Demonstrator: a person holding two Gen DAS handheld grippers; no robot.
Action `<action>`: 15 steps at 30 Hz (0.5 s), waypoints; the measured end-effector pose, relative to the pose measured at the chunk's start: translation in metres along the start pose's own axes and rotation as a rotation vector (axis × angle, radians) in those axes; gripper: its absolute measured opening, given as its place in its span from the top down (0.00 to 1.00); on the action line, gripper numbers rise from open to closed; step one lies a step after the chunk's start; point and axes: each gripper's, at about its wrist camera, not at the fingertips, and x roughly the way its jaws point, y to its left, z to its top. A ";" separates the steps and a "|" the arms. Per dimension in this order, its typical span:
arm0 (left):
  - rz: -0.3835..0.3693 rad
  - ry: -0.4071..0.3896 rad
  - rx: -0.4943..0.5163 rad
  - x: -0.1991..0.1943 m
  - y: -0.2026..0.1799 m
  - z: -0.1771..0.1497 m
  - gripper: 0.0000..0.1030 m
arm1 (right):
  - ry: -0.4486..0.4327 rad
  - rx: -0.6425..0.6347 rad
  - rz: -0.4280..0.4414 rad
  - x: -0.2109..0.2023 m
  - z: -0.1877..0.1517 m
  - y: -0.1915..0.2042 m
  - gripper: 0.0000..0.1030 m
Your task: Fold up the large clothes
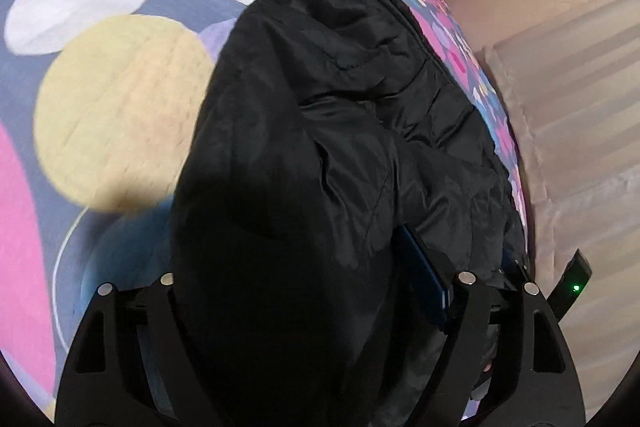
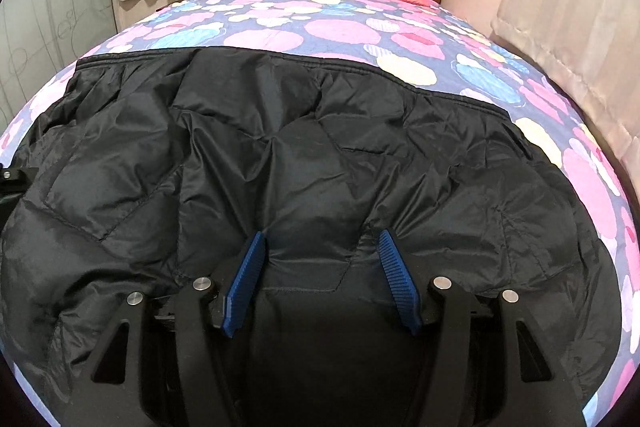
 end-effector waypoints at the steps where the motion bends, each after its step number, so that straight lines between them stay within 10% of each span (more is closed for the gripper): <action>1: -0.001 0.000 -0.006 0.003 0.000 0.000 0.28 | -0.002 0.000 -0.001 0.000 0.000 0.001 0.42; 8: -0.015 -0.011 0.039 0.000 -0.017 -0.006 0.72 | -0.010 -0.002 -0.013 0.001 -0.002 0.005 0.42; 15: 0.050 -0.114 0.154 -0.038 -0.078 -0.013 0.82 | -0.009 -0.007 -0.021 0.002 -0.002 0.006 0.42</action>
